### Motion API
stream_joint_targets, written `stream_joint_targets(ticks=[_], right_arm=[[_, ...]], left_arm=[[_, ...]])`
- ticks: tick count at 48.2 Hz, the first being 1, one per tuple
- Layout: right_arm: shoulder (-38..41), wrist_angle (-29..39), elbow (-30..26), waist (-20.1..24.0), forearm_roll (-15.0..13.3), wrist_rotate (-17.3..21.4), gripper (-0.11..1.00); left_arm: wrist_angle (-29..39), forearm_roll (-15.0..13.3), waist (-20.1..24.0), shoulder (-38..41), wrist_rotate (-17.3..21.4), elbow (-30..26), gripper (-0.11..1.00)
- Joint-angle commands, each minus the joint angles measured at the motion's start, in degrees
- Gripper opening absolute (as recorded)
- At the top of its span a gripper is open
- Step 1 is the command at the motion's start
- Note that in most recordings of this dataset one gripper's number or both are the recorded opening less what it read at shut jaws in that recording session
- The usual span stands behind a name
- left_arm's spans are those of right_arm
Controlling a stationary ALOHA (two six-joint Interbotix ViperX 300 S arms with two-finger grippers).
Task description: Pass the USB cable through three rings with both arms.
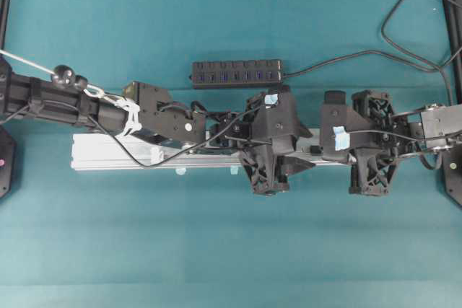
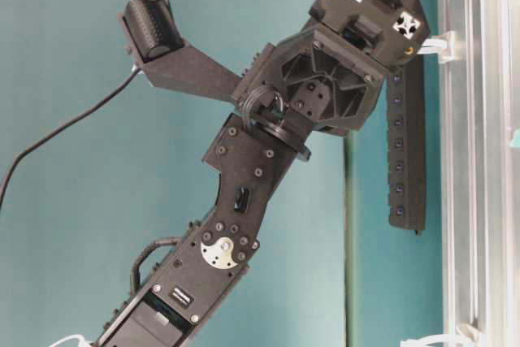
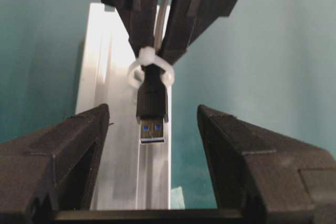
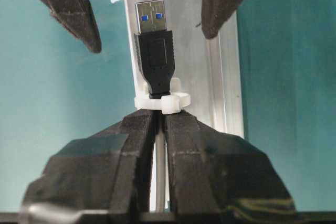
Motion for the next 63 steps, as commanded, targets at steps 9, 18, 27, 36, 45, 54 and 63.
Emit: stream_joint_targets(ticks=[9,18,27,36,45,54,63], right_arm=[[-0.35,-0.35,-0.26,0.09,0.09,0.62,-0.07],[-0.44,-0.35,-0.26,0.18,0.09,0.62,-0.07],[-0.35,-0.35,-0.26,0.09,0.09,0.53,-0.07],[-0.35,-0.35,-0.35,0.09,0.09,0.53,-0.07],[-0.35,-0.35,-0.26,0.09,0.09,0.62,-0.07],[-0.26,-0.35,-0.26,0.09,0.09,0.62,-0.07],[-0.26,-0.53,-0.26,0.09,0.09,0.53,-0.07]], left_arm=[[-0.53,0.18,-0.09,-0.09,0.09,-0.88,0.69],[-0.44,0.18,-0.18,0.18,0.09,-0.97,0.68],[-0.44,0.18,-0.09,0.18,0.18,-1.05,0.62],[-0.53,0.18,-0.18,0.26,0.18,-1.32,0.54],[-0.44,0.18,-0.18,0.44,0.18,-1.67,0.5],[0.7,0.18,-0.35,0.62,0.18,-1.67,0.49],[2.72,0.26,-0.35,0.7,0.18,-1.76,0.42]])
